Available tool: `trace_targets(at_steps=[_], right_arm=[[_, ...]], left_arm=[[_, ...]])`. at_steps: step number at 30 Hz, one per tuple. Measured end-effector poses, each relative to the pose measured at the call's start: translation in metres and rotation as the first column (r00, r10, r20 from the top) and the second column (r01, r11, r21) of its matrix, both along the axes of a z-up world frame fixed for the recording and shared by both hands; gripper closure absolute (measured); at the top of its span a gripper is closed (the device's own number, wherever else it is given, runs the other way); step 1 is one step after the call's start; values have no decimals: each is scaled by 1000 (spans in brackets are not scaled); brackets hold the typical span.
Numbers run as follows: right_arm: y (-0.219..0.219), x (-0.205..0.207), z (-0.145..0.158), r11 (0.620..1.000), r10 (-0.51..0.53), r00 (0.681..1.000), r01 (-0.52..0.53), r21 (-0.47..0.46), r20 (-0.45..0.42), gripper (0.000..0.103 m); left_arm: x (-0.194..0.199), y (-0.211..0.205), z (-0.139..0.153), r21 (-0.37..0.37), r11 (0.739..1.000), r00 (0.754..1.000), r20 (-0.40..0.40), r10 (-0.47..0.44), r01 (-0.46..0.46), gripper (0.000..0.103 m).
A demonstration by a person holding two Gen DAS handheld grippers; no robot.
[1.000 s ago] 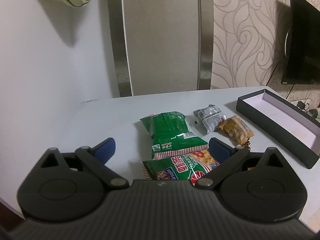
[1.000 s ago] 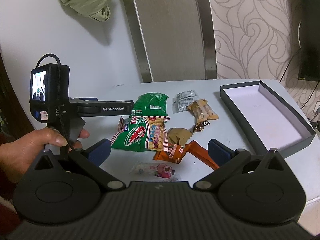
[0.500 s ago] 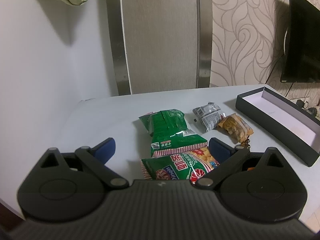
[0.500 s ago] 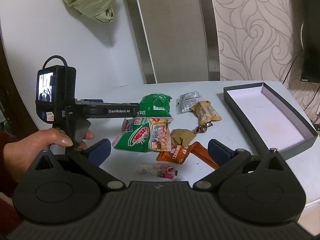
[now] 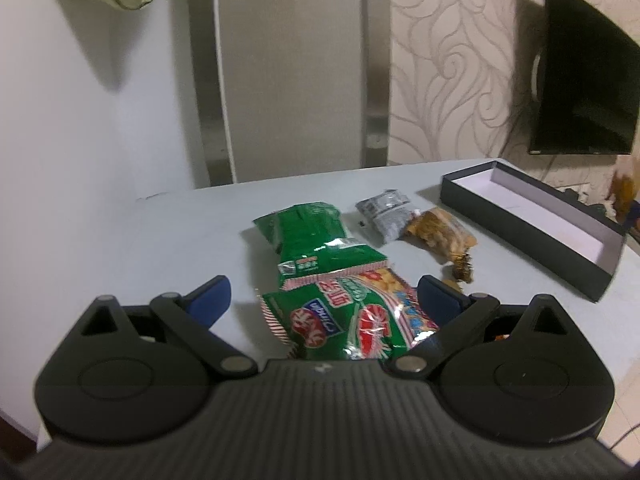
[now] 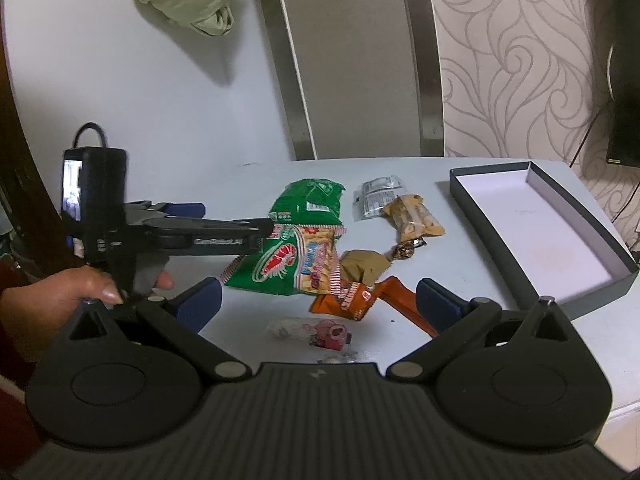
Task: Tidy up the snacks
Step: 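Move both grippers over the snack pile beside the white box, then grasp the clear pink candy packet with left gripper while right grasps the clear dark candy packet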
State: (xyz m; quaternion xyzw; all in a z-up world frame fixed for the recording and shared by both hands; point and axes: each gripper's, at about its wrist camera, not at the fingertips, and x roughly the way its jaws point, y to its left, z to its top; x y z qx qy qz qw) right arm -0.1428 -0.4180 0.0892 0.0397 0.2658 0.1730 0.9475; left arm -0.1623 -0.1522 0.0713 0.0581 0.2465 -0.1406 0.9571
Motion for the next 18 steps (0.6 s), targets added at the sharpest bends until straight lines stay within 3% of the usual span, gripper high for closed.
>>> trace_targets(at_steps=[4,18], right_arm=[[0,3,-10,999,8,1000,-9,-32,-17,0],[6,10,-25,997,42,997,-46,-64,-63,0]], left_arm=[[-9,-2,-4,0,999,999,4,-45,45,2],[-2,-5,1,8,1000,1000,6,-19,19,2]])
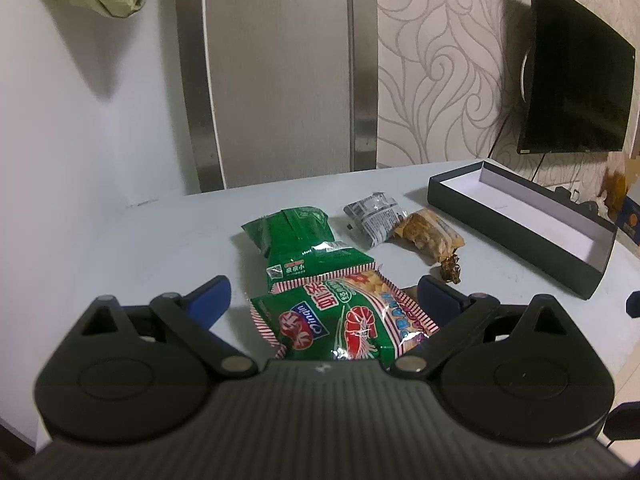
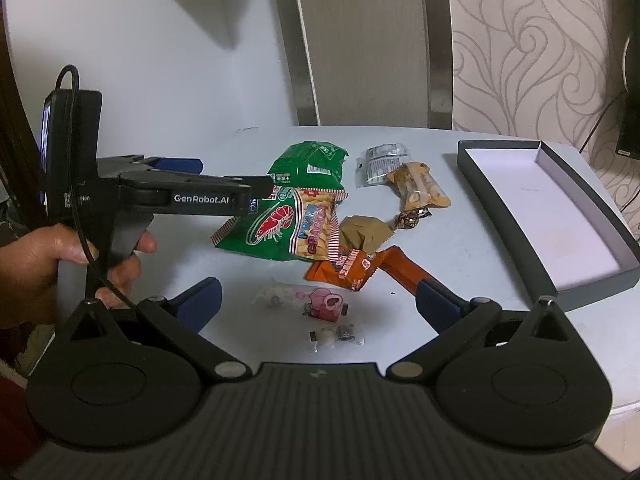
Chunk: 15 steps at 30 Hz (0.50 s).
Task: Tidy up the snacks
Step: 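Grasp the clear pink candy packet with left gripper while right grasps the clear dark candy packet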
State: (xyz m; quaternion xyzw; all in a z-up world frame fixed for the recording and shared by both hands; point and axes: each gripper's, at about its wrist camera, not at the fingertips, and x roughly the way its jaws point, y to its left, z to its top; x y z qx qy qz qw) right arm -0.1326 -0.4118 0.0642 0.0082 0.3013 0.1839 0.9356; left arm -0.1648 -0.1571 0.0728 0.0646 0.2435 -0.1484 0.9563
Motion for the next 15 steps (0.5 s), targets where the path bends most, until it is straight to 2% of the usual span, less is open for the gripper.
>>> trace_targets(at_steps=[7,13,15], right_arm=[[-2,2,-2,1000,3,1000,-3,-3,-8,0],[-1,5,-8,1000,14,1000,-14,-23,-26,0],[-1,5,-10,999,13,999,-14,-30,-31,0]], left_arm=[[-7,-1,-6,9,999,999,13,-53,52,2],[-29,-3,-17,17,981,980,39,-193,192,2],[-36,-5,-25,20,974,973,24,-228,227,7]])
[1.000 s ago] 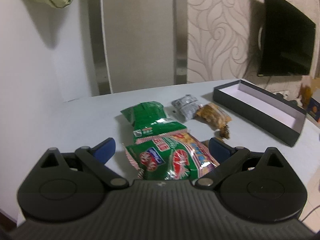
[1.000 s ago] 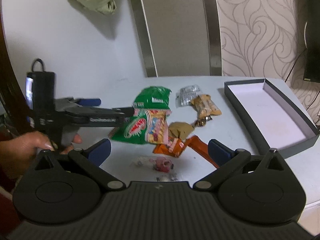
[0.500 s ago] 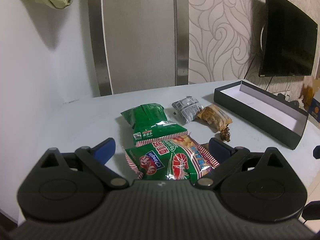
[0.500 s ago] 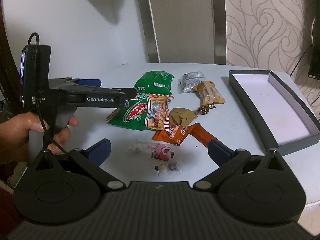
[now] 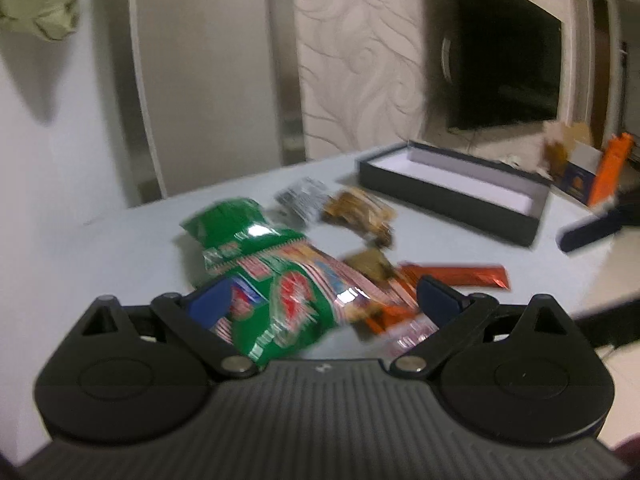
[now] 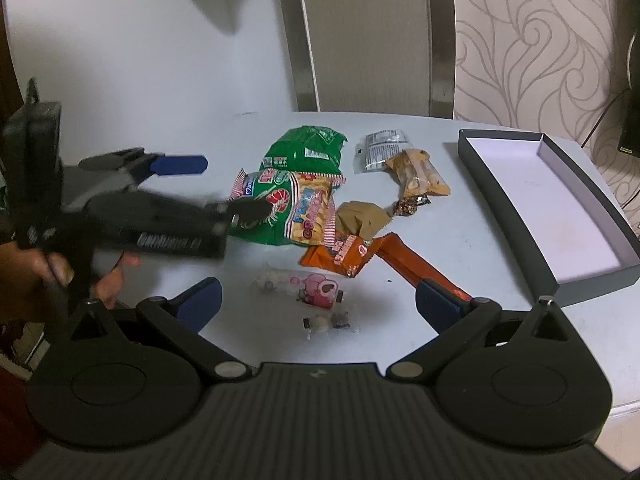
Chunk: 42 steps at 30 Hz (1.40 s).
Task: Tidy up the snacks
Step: 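Grasp the clear pink candy packet with left gripper while right grasps the clear dark candy packet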
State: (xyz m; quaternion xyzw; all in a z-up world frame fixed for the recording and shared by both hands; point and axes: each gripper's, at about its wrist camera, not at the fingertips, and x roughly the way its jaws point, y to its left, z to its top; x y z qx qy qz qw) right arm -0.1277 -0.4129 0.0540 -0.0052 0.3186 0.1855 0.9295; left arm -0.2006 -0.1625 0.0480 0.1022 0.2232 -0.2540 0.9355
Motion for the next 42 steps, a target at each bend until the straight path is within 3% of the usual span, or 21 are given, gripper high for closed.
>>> trace_targets(at_steps=[3,9,14,17,25,26,28,30,32,34,39,42], right_arm=[[0,0,-4,1000,2,1000,-2,-19,-16,0],[-8,-2,-9,999,-8,999,7,-32,-35,0],[-22,-4,-8,996,-79,996,78,-41,-34,0],[-28,-5,-8,994,-99,994,98,-37,-35,0],[-17,0,-13,995,-80,995,77,-57,-52,0],[-14,2,-15,996,-73,996,70,-61,-54,0],[-8,6,-21,996,-48,997,44,-76,-59,0],[0,11,-32,994,-19,997,11,-112,-70,4],[9,14,-47,985,15,995,-31,-168,-95,32],[14,18,-60,981,35,989,-61,-186,-141,43],[23,25,-70,976,48,990,-76,-205,-135,44],[33,29,-74,963,77,988,-108,-245,-135,56]], left_arm=[[4,-4,-13,3,1000,998,-57,-22,22,7],[4,-8,-24,-11,992,988,-81,-128,128,10],[2,-16,-43,36,977,971,-118,-206,211,11],[11,-20,-55,50,973,963,-166,-212,223,30],[28,-9,-55,-28,982,960,-205,-190,189,32],[30,-9,-55,-27,982,962,-201,-186,184,35],[33,-10,-55,-20,986,968,-188,-166,165,52],[37,-7,-54,-25,988,970,-186,-154,152,67],[39,-4,-53,-33,989,970,-192,-150,147,70],[37,-2,-53,-25,989,971,-187,-151,149,73],[34,0,-51,-23,988,968,-195,-156,154,78],[30,0,-50,-18,986,967,-195,-167,167,81]])
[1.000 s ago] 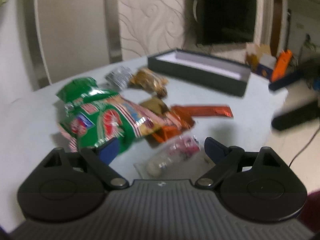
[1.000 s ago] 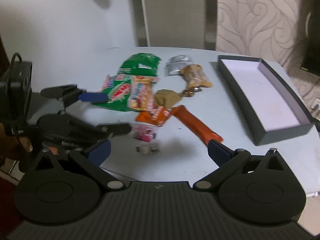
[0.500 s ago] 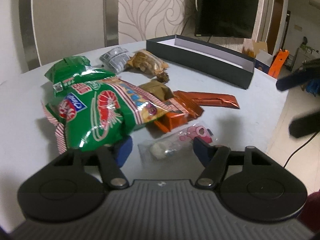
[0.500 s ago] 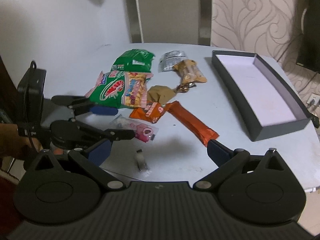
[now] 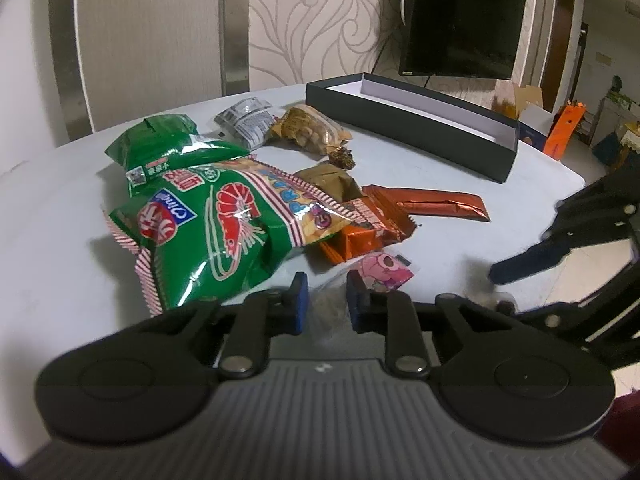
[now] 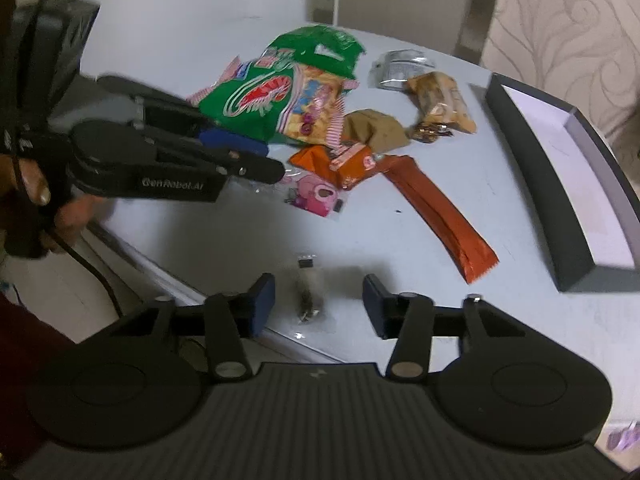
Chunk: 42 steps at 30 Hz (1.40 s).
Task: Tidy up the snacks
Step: 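Grasp the clear pink candy packet with left gripper while right grasps the clear dark candy packet, then carry both candy packets into the white box and open both grippers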
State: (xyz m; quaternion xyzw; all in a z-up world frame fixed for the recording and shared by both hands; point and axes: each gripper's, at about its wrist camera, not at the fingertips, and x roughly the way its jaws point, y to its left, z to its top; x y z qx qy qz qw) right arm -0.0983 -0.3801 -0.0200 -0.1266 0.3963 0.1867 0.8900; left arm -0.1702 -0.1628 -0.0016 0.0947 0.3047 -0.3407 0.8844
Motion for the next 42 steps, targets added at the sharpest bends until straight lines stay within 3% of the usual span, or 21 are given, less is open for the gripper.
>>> trace_targets(at_steps=[4,5,14,31,42], right_arm=[[1,7,2,1000,5,1000,-5,-3,-9,81],[1,7,1,1000,3,1000,-3,-9,-8,82],[-20,10,11,996,-79,997,79,48,-3,85],[-29,5,62,973,-193,980,185,137,48,85],[-66,-19,106,938,-331,937,315,142,109,85]], left_arm=[[-2,2,2,1,1000,1000,-10,5,-5,82],[-2,3,2,-2,1000,1000,-13,11,-11,84],[-5,6,19,-56,998,999,12,32,-31,86],[8,4,58,-109,992,996,78,-51,60,86],[30,-49,94,-178,972,980,148,-129,155,86]])
